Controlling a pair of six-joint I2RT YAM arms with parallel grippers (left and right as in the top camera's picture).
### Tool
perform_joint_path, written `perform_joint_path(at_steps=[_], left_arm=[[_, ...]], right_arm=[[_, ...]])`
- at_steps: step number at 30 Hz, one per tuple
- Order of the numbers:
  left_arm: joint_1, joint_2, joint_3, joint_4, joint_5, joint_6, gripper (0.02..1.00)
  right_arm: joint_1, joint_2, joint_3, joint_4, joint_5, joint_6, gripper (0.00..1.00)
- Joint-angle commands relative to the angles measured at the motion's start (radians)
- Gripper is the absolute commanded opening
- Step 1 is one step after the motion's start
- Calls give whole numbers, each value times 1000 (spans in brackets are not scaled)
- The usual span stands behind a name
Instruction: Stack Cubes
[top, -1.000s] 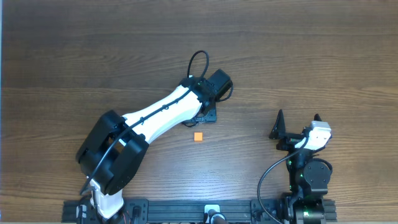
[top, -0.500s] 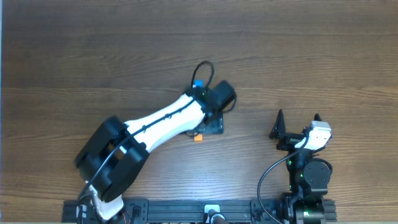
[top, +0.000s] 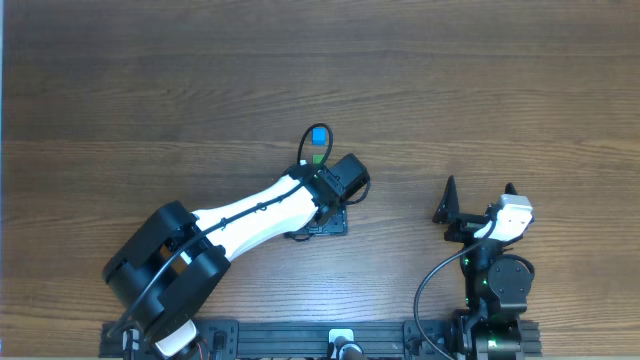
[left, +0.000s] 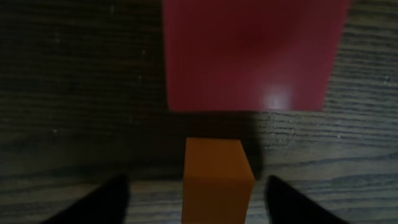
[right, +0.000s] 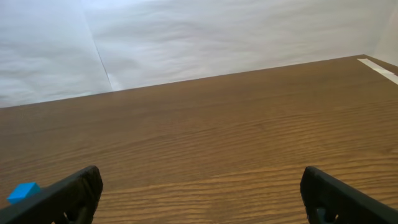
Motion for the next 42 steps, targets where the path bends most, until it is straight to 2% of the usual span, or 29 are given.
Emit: perform_joint_path(at_steps=[1,5,14,25,33,42], left_arm=[[-3,-33,-6,4,5,-11,520],[-3,-24,-6,4,5,-11,360],[-3,-21,2,5,6,-11,112],[42,-22,284,-216,-11,12,88],[119,0,323,-219,-25,72,77],[135,58,323,-199,4,117,80]], right_arm=[[-5,-10,-8,-1,-8,1,993],[-5,-10,-8,-1,-8,1,993],[-5,-10,-8,-1,-8,2,993],[-5,-10,-8,-1,-8,1,991],[-5,-10,-8,-1,-8,1,991],[-5,-10,-8,-1,-8,2,991]])
